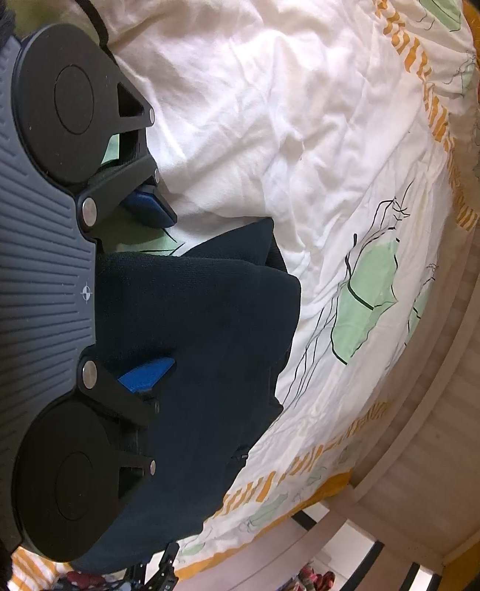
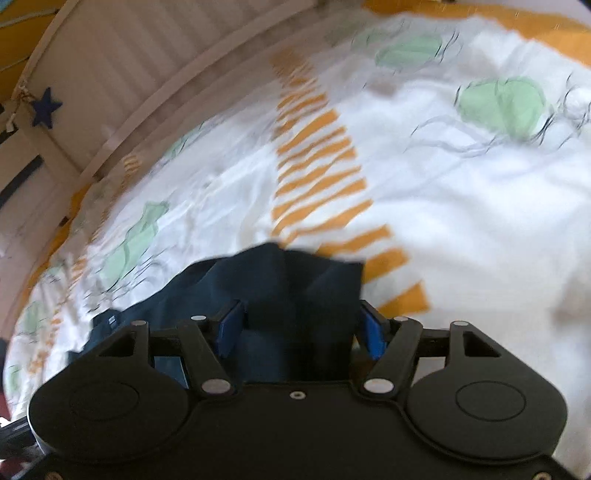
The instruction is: Fold large clothes
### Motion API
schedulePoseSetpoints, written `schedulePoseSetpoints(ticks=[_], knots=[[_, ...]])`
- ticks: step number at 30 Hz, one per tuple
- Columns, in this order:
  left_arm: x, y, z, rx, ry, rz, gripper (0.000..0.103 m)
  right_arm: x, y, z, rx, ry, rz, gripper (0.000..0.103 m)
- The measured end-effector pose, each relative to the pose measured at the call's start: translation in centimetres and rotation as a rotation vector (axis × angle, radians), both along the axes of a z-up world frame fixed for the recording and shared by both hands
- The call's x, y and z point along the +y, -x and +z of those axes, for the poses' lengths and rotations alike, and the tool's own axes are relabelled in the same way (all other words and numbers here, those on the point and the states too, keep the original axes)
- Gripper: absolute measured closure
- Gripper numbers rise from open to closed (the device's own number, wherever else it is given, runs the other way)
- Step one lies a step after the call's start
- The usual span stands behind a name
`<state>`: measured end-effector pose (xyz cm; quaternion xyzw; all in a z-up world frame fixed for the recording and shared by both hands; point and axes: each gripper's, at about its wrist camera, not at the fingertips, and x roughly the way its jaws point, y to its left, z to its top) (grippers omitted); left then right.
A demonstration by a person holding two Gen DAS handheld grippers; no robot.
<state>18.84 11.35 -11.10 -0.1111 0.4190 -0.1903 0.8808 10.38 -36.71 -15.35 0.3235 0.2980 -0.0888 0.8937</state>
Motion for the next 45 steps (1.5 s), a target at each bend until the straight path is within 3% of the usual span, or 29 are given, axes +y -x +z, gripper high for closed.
schedulePoseSetpoints(ticks=[5,11,14,19,29,34,37,41,45], knots=[[-0.5,0.0,-0.4,-0.026,-0.013,-0.003,0.017,0.2,0.6,-0.7,0.005,0.014,-0.004,0.024],[-0.9,0.3,-0.5,-0.057,-0.029,-0.014,0.012,2.2,-0.3,-0.6,0.025,0.145,0.081,0.001],[-0.9,0.4,-0.6,-0.066,-0.026,-0.013,0.011,3.2,-0.3,-0.8,0.033,0.214,0.094,0.001],[-1.4,0.7,-0.8,-0.09,-0.038,-0.03,0.004,3.1,0.0,-1.1,0.007,0.199,0.085,0.001],[-1.6,1.5,0.4,-0.086,-0.07,-0.012,0.005,3.4,0.2,-1.1,-0.005,0.211,0.079,0.001],[-1.3,4.4,3.8,-0.23,-0.071,0.121,0.005,3.5,0.3,-1.1,-0.009,0.214,0.076,0.001],[-2.5,5.8,5.5,-0.275,-0.102,0.154,0.004,3.6,0.3,-1.1,-0.01,0.216,0.075,0.001],[-5.9,6.3,6.4,-0.256,-0.191,0.095,0.004,3.6,0.4,-1.1,-0.011,0.216,0.074,0.001],[-8.7,7.0,6.3,-0.251,-0.175,0.02,0.004,3.6,0.4,-1.1,-0.011,0.216,0.075,0.001]])
